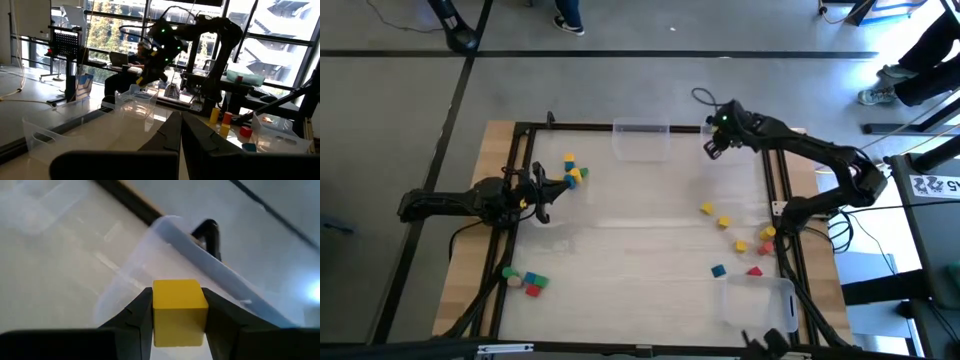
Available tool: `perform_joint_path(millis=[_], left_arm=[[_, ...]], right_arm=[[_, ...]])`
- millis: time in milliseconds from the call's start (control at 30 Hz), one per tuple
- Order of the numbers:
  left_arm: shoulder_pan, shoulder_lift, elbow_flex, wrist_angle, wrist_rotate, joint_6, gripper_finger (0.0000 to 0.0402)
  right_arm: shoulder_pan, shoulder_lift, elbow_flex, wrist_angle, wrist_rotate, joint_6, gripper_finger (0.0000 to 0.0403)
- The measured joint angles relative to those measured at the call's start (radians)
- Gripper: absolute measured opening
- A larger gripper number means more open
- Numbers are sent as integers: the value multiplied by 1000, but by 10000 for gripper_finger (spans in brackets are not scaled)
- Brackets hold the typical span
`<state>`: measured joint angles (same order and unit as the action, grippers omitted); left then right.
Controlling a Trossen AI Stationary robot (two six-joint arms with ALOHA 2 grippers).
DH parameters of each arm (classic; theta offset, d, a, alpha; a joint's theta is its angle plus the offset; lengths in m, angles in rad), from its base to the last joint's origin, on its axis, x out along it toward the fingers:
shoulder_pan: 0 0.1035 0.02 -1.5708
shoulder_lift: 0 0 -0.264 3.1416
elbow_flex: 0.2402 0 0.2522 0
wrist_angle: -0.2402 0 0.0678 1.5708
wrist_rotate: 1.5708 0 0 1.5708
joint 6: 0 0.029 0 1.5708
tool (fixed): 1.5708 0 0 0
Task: Sort blocks by size
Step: Put the yellow square block into the top right transparent bin
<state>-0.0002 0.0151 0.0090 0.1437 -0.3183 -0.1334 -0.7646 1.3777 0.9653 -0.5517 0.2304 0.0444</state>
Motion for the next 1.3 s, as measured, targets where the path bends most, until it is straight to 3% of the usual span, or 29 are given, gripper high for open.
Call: perform_joint_path(millis=[233,567,767,1067,1300], left_arm=[[0,0,0,4,0,2,0],[0,0,0,4,0,2,0],[0,0,0,3,0,2,0],[0,0,0,7,0,10,0],[0,0,0,10,0,14,0]], right_arm=[[-89,0,-97,121,-23,33,149],[-93,1,-125,147,-31,37,191],[-89,-16,-43,-55,-90,-4,227],[135,-150,25,-411,-245,-18,243],[389,-168,17,-522,-268,107,243]])
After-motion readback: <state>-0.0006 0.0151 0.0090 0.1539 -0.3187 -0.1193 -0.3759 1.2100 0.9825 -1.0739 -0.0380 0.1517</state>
